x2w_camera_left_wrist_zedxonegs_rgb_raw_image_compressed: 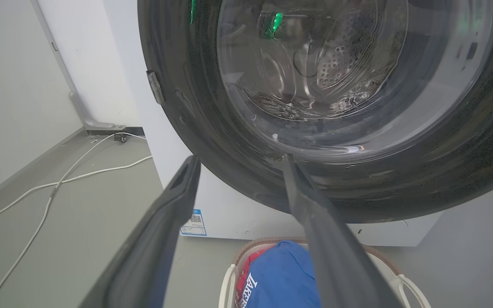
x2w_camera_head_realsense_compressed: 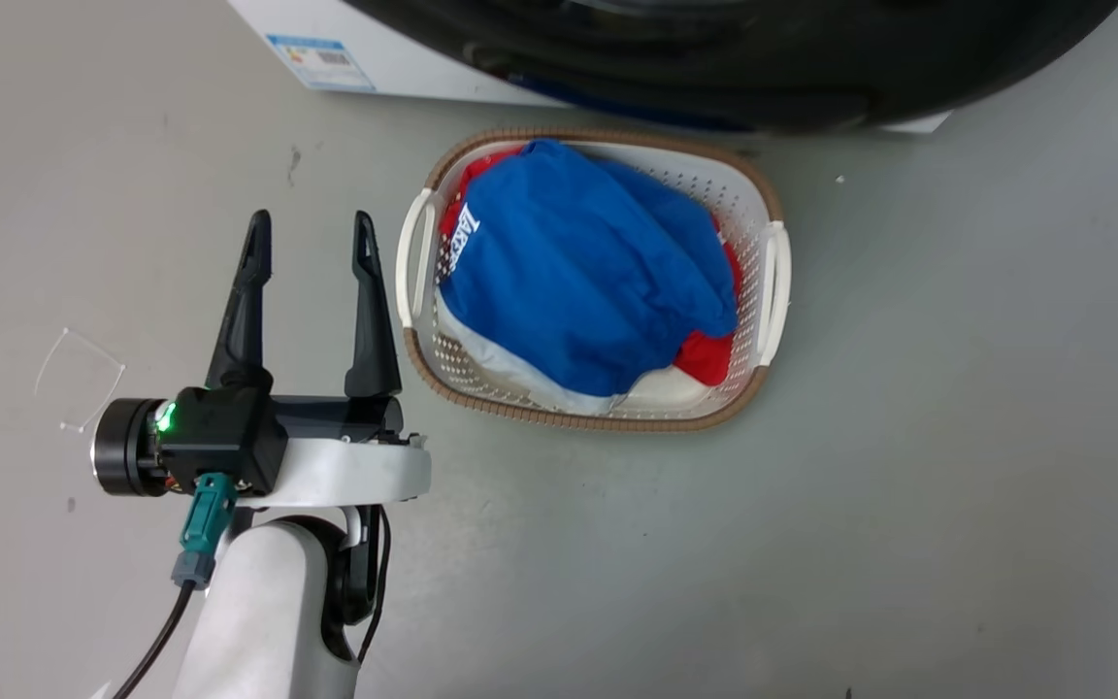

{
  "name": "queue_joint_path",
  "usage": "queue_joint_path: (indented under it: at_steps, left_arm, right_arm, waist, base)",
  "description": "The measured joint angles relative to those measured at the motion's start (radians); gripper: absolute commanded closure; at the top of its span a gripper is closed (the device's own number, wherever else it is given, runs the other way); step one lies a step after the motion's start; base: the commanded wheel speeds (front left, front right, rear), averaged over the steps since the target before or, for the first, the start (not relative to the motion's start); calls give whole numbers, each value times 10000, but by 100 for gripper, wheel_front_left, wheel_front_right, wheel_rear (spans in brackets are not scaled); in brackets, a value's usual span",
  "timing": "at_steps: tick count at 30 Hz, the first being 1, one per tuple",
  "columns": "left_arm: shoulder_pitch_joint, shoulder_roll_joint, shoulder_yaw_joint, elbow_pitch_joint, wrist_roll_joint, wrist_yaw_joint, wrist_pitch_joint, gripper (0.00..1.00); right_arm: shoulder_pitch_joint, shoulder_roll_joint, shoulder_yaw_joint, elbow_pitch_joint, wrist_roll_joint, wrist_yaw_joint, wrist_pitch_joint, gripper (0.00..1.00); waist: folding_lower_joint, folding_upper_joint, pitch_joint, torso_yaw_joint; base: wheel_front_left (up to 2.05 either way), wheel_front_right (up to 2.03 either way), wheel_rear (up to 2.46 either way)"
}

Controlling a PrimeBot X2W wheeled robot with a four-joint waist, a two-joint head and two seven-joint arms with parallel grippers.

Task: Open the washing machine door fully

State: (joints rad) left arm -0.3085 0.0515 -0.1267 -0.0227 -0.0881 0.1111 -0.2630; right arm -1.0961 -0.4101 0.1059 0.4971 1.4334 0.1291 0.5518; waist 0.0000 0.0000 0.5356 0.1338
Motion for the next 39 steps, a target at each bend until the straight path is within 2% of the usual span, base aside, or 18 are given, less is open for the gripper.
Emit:
queue_joint_path:
  at_steps: [14, 22, 33, 39]
  left_arm:
    - [614, -4, 295, 217, 234, -203, 0, 0]
    - [1038, -6, 347, 320, 311, -230, 0, 0]
    - [1505, -4, 362, 504, 339, -282, 0, 0]
    - [1803, -4, 313, 568, 339, -276, 0, 0]
  right_arm:
    - [2377, 474, 823, -1057, 447, 0, 848, 100]
    - [4081, 767, 1350, -2243, 867, 0, 1285, 100]
    - [6121, 1603, 2079, -3651, 1476, 2, 1584, 100]
    - [6911, 2002, 2382, -3996, 1597, 0, 1570, 100]
  waist:
    - [0, 0, -1099, -421]
    - [0, 0, -1754, -498]
    - [-1, 0, -2575, -509]
    - [-1, 1, -2957, -427]
  base:
    - [0, 0, 0]
    - [0, 0, 0]
    - [0, 0, 0]
    - [0, 0, 0]
